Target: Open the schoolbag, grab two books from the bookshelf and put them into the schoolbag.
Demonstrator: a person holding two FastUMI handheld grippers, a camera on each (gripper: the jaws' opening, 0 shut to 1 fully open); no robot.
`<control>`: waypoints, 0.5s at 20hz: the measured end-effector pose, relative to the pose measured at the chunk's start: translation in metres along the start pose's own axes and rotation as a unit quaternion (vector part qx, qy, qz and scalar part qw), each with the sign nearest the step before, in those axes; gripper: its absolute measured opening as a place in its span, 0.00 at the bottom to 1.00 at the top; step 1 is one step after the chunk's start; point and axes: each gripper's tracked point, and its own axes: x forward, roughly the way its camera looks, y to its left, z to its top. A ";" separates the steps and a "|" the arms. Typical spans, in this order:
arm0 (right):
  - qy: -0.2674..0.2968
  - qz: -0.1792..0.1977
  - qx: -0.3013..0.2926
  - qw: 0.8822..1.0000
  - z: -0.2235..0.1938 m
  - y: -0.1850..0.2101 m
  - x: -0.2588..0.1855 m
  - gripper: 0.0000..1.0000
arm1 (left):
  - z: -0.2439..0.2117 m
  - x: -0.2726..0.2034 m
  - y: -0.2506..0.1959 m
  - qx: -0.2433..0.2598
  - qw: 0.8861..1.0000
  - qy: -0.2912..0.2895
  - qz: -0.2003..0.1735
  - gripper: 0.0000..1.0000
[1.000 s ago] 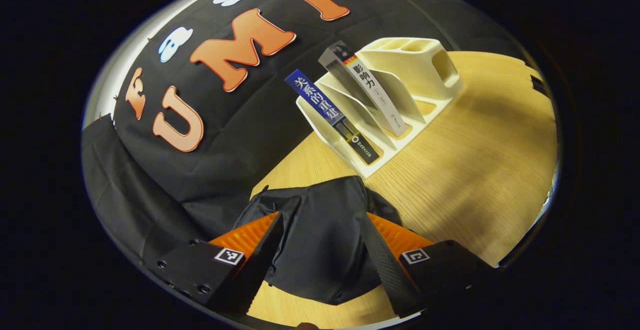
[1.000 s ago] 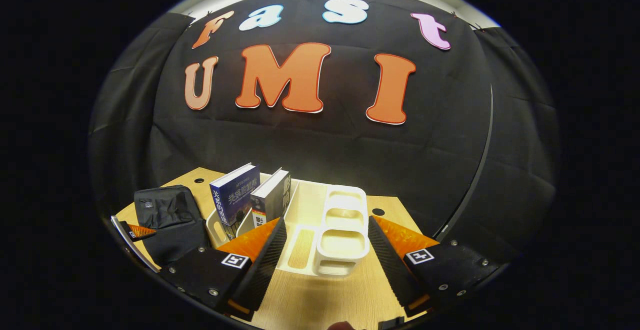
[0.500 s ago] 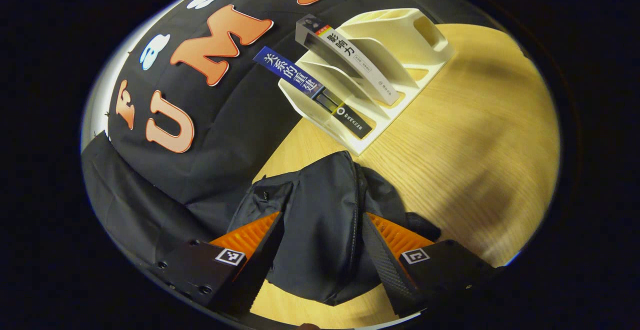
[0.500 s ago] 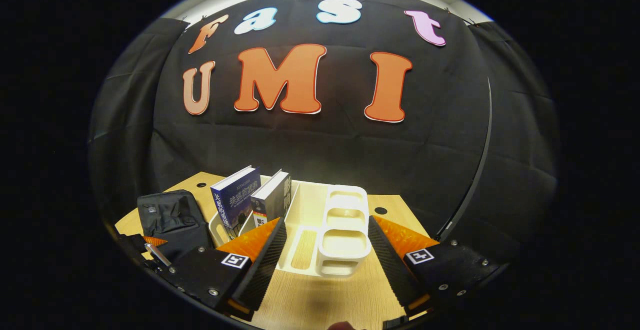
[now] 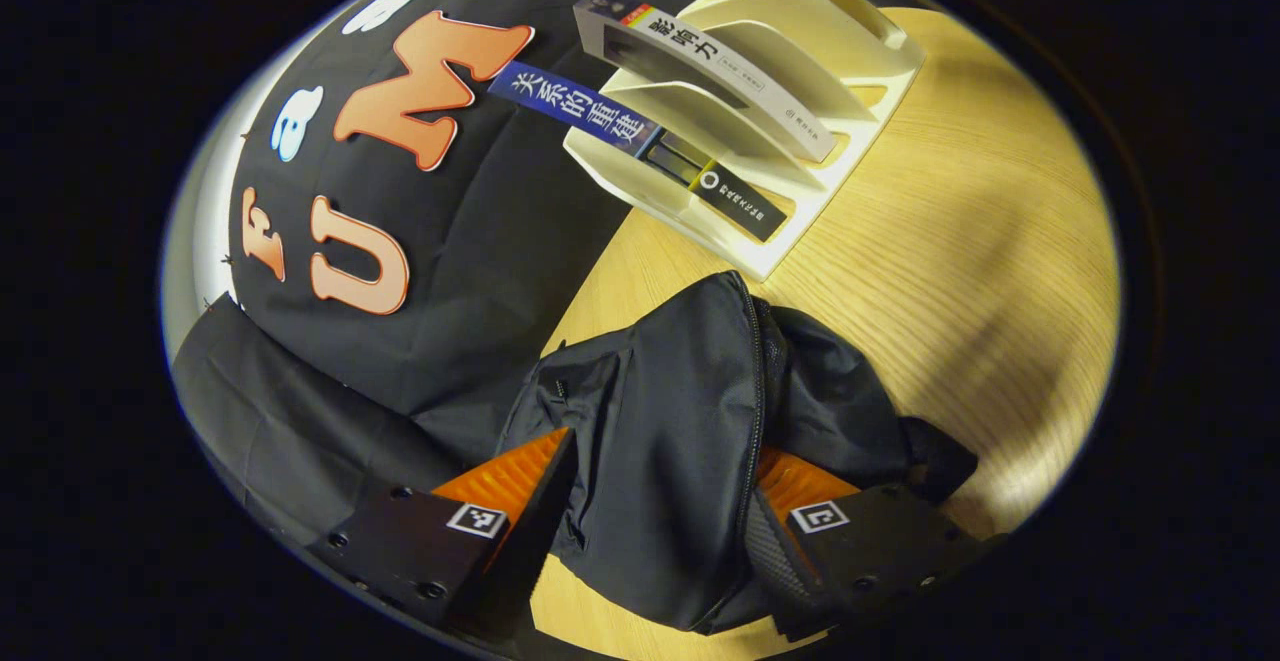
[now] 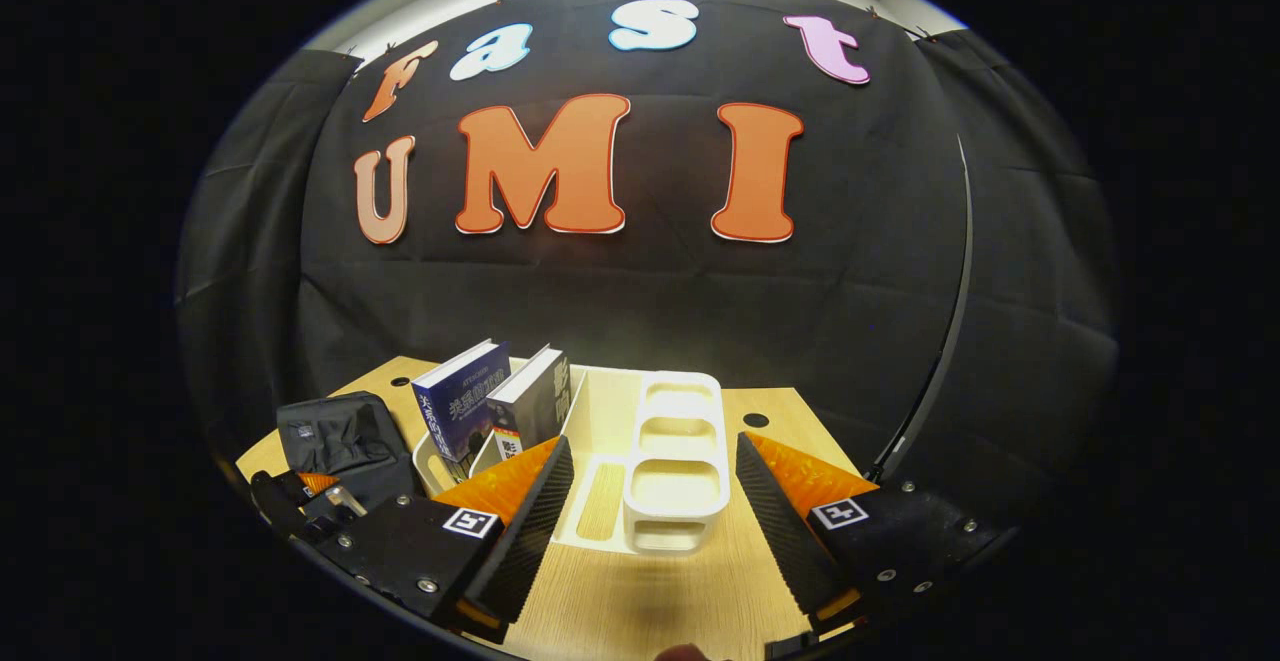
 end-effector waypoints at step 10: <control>0.011 0.000 -0.005 1.000 -0.006 0.001 0.004 0.98 | -0.003 0.004 -0.001 -0.062 0.993 0.043 -0.087 0.10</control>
